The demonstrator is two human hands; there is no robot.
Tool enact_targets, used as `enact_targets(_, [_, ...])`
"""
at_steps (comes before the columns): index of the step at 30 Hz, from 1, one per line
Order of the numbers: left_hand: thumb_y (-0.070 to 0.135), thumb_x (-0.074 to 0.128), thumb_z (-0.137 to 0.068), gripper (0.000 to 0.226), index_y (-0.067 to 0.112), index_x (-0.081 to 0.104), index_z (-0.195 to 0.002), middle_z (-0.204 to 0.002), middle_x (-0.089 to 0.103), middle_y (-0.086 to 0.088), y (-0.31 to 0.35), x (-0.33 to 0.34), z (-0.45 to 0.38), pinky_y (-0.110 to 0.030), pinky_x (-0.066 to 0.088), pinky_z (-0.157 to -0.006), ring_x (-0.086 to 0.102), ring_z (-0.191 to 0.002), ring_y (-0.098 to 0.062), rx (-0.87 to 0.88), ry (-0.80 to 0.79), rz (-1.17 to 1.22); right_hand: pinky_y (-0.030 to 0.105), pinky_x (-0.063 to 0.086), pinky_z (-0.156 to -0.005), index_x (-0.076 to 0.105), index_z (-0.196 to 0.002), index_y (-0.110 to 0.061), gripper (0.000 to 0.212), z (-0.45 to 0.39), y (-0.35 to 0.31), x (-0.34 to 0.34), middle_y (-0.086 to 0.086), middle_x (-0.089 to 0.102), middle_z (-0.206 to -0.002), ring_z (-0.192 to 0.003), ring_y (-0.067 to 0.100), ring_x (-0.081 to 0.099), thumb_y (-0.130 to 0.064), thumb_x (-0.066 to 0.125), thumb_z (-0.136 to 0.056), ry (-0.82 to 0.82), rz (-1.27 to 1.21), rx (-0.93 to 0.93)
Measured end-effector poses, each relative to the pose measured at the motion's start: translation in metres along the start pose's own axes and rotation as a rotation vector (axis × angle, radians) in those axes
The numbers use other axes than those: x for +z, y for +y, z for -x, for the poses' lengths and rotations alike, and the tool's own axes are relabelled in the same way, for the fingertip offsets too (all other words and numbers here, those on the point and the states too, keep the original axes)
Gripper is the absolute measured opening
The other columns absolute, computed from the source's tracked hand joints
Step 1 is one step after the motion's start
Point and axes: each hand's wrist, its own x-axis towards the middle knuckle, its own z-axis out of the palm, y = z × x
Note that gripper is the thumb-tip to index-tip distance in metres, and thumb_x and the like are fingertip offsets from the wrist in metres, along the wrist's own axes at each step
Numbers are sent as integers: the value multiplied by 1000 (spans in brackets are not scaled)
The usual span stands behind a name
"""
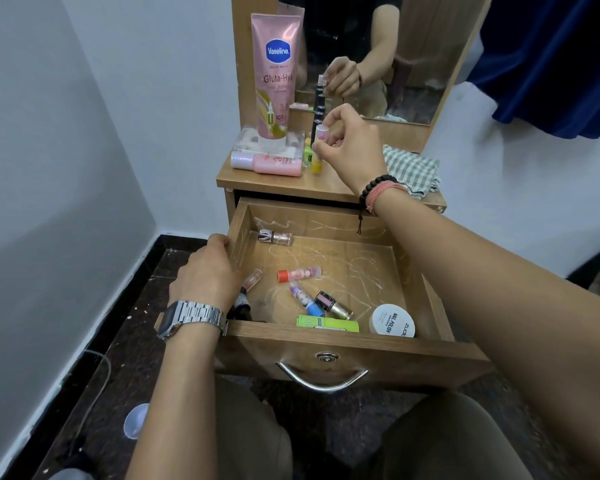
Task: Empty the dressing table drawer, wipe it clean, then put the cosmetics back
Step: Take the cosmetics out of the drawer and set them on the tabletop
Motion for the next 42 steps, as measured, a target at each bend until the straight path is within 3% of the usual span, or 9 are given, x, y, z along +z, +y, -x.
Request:
enact_targets(9, [21,46,-93,46,26,40,-138,-127,56,-12,0,1,-1,-39,39,-75,55,-108,-38,-10,13,-8,35,54,-75,56,-104,-20,26,0,4,12,-3,65,-77,-74,13,62,-20,70,-82,-40,75,5])
enact_targets(13, [21,46,-93,45,25,40,-138,-127,55,-14,-2,2,-1,-39,37,-75,54,-109,-39,-9,13,-6,31,49,-82,54,-117,-20,40,0,3,9,-3,60,-94,-89,13,55,-24,72,-81,11,139,-30])
enact_targets(18, [20,46,-93,45,25,40,-137,-126,56,-14,-3,3,-3,-38,38,-75,54,-108,-39,-5,16,-7,26,40,-82,58,-116,-21,31,21,-24,1,-10,60,-102,-88,6,45,-23,61,-86,196,138,-385])
enact_targets(22, [20,45,-93,45,25,40,-137,-125,56,-13,-2,4,-2,-37,37,-73,55,-108,-38,-5,24,-14,30,49,-70,62,-106,-24,21,61,-33,11,-7,67,-93,-79,12,58,-19,48,-90,-455,239,-563])
enact_targets(25, [18,43,-94,44,25,40,-137,-125,56,-13,-2,4,-2,-37,37,-72,55,-106,-38,-7,31,-20,32,52,-77,61,-111,-24,26,84,-8,22,-2,66,-106,-92,20,62,-15,49,-91,-895,546,-375])
enact_targets(27, [20,43,-94,42,25,40,-136,-123,57,-12,-2,4,-2,-37,38,-71,56,-104,-37,-2,36,-19,33,52,-79,60,-111,-24,26,98,14,25,-1,63,-112,-96,21,61,-12,55,-89,-992,583,-230])
enact_targets(35, [18,45,-93,44,26,40,-136,-121,58,-11,-3,5,-4,-37,39,-70,57,-102,-36,-7,35,-27,32,57,-77,70,-90,-16,12,95,21,12,-7,69,-79,-76,9,65,-14,66,-78,-752,237,-108])
enact_targets(39, [17,44,-92,45,26,40,-136,-121,59,-10,-4,6,-4,-37,41,-69,57,-100,-35,-1,36,-28,18,53,-69,71,-85,-12,7,74,-8,-9,-7,66,-76,-68,1,56,-9,69,-79,-553,-80,-39])
enact_targets(42, [17,45,-92,46,26,39,-136,-121,58,-11,-3,6,-4,-37,40,-71,57,-102,-36,-2,35,-27,17,47,-68,71,-82,-16,5,49,-29,-25,-7,65,-80,-74,4,56,-19,72,-79,-324,-73,-120])
